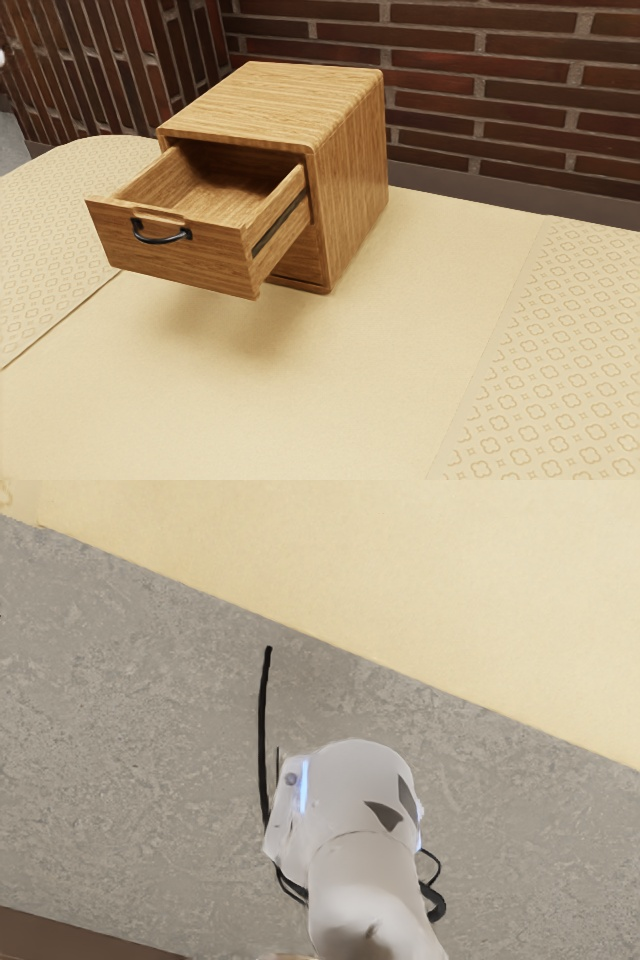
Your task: Push the drawer handle with one arm to close the drawer
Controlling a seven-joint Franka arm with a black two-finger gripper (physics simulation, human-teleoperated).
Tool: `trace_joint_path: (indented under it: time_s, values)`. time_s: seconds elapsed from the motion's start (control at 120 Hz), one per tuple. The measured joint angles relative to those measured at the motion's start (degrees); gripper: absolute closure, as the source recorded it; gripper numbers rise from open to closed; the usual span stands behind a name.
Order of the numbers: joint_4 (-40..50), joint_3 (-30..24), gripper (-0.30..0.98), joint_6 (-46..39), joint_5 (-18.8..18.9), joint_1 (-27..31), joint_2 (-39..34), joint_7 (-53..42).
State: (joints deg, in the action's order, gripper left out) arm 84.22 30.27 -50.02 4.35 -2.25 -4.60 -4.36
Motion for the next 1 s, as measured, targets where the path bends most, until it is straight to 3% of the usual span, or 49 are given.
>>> trace_joint_path:
  time_s: [0.058,0.15,0.308,0.533,0.708,0.858,1.0]
  values:
    - [1.37,0.49,0.0,-7.47,0.42,2.23,-0.08,-1.02]
    - [-0.47,0.03,0.0,-15.36,1.16,-0.52,-1.24,-2.48]
    - [-11.56,-14.99,0.01,-21.03,5.94,-3.37,-2.25,-4.19]
    - [-8.67,-19.83,0.53,-23.94,7.76,-3.92,-2.83,-3.46]
    - [6.19,-23.15,0.7,-24.98,8.06,-3.65,-12.45,-1.4]
    - [22.49,-26.7,0.75,-29.23,6.41,1.35,-20.68,1.28]
    - [32.8,-27.97,0.77,-34.96,4.62,2.76,-23.14,3.92]
